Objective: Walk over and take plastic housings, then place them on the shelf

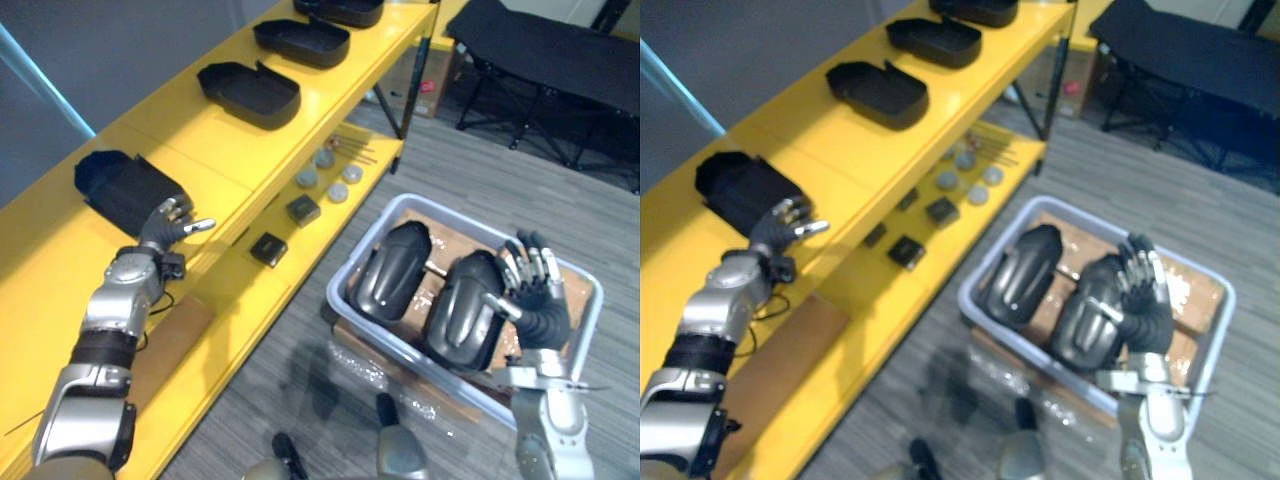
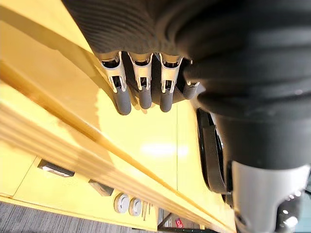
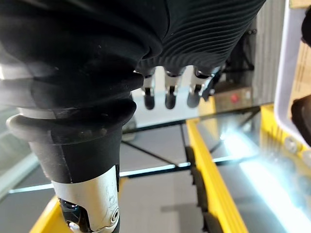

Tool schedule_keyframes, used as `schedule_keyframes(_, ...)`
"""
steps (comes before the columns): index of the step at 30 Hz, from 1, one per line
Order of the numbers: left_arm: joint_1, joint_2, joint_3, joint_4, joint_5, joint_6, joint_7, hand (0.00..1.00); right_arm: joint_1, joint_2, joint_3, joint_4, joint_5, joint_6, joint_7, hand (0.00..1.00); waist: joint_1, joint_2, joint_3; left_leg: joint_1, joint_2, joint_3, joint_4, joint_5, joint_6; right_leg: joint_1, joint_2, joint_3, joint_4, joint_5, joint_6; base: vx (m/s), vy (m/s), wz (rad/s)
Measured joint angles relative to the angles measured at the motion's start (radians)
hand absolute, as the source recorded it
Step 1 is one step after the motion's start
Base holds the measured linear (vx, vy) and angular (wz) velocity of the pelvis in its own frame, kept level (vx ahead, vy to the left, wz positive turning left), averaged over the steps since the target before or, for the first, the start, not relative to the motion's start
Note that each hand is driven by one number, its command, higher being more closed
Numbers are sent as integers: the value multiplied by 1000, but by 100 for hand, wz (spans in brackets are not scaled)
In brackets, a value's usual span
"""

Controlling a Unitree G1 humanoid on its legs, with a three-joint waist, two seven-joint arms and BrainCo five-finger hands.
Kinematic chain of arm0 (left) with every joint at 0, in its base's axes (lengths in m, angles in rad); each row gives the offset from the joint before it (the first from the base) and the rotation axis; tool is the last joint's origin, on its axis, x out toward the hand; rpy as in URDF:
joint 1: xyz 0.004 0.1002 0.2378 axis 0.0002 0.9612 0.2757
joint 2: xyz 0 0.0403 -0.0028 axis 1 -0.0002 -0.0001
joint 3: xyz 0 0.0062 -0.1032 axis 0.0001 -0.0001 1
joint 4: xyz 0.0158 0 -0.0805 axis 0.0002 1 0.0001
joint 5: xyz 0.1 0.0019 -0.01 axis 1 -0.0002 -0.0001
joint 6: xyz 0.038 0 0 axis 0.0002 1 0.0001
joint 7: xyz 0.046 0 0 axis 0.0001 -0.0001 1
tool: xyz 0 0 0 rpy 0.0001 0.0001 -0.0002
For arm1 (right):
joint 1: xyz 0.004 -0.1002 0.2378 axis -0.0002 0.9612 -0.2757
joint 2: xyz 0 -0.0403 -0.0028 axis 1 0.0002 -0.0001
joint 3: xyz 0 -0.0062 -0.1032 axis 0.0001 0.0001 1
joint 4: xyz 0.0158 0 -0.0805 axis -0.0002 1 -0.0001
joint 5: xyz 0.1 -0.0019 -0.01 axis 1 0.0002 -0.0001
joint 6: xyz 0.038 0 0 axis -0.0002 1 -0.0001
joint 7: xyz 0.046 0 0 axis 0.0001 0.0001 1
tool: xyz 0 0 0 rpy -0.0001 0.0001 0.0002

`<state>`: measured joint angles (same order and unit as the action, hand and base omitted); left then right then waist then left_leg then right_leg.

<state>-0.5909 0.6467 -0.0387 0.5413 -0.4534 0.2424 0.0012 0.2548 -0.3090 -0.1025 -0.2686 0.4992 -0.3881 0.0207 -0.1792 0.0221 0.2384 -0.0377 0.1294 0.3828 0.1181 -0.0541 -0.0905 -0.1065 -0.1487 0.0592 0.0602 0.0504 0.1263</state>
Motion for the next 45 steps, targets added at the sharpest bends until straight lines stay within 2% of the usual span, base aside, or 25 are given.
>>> schedule_keyframes(6,-18,-12,37,13,-1,-4,43,0,-6,0,3,0,6,-1,0,0,0,-19,11,-21,9,10,31,-12,1,-20,4,8,15,-2,-2,-15,2,-3)
schedule_keyframes(17,-27,-29,62,20,-2,-14,71,0,-5,-1,21,0,8,-1,2,0,-1,-18,11,-31,17,10,38,-11,1,-31,11,8,24,-2,-1,0,0,0)
schedule_keyframes(21,-27,-30,62,19,-2,-53,72,0,-3,0,33,0,7,-1,3,0,-1,-18,12,-30,16,11,38,-11,1,-31,13,8,25,-2,-1,0,0,0)
schedule_keyframes(24,-22,-30,63,-3,-12,-105,70,0,-3,0,34,0,6,-2,6,0,-1,-17,12,-29,16,12,37,-10,0,-30,15,8,25,-2,-2,0,0,0)
schedule_keyframes(27,64,-33,65,-137,-44,-169,53,0,-3,6,28,-3,6,-13,24,0,-3,-13,13,-6,16,14,24,-8,-3,-10,15,7,20,-3,-3,0,0,0)
schedule_keyframes(29,197,-76,70,-292,-69,-226,32,0,-1,17,15,-31,-5,-31,24,0,3,-3,8,24,15,13,4,-7,-4,16,15,0,14,-7,-4,32,12,2)
schedule_keyframes(30,234,-96,70,-330,-78,-239,31,0,-1,20,12,-44,-7,-34,23,0,3,0,7,29,14,12,1,-7,-5,22,14,-3,12,-8,-4,30,15,4)
schedule_keyframes(31,312,-142,71,-401,-81,-262,28,0,-7,28,8,-54,-26,-44,21,0,10,5,3,43,12,11,-9,-4,-6,37,14,-6,3,-8,-4,20,16,6)
schedule_keyframes(35,584,-333,69,-602,-82,-327,35,0,-9,71,1,-38,-99,-43,-74,0,45,20,-48,76,2,-19,-56,15,-14,86,16,-40,-34,-8,-4,35,-2,20)
schedule_keyframes(36,638,-366,63,-629,-78,-332,33,0,-18,81,1,-17,-113,-35,-101,0,58,24,-71,77,0,-27,-69,22,-14,93,15,-51,-45,-8,-4,23,-17,26)
schedule_keyframes(39,720,-413,64,-660,-55,-336,36,0,-51,99,2,37,-128,-13,-143,0,67,29,-93,80,-4,-69,-87,35,-15,117,13,-86,-58,-8,-4,8,-13,32)
schedule_keyframes(41,776,-450,68,-677,-50,-352,51,0,-67,116,1,73,-144,8,-184,0,93,28,-100,92,-3,-72,-96,38,-18,131,16,-90,-69,-7,-5,-15,-12,14)
schedule_keyframes(42,814,-486,78,-683,-48,-386,81,0,-70,129,0,97,-153,22,-210,0,110,28,-104,93,-4,-80,-99,41,-18,139,15,-102,-75,-6,-6,-24,-15,20)
schedule_keyframes(45,841,-529,119,-690,6,-462,158,0,-74,152,0,142,-166,51,-242,0,117,19,-110,90,-7,-107,-117,58,-18,145,15,-128,-82,-6,-7,-26,-18,24)
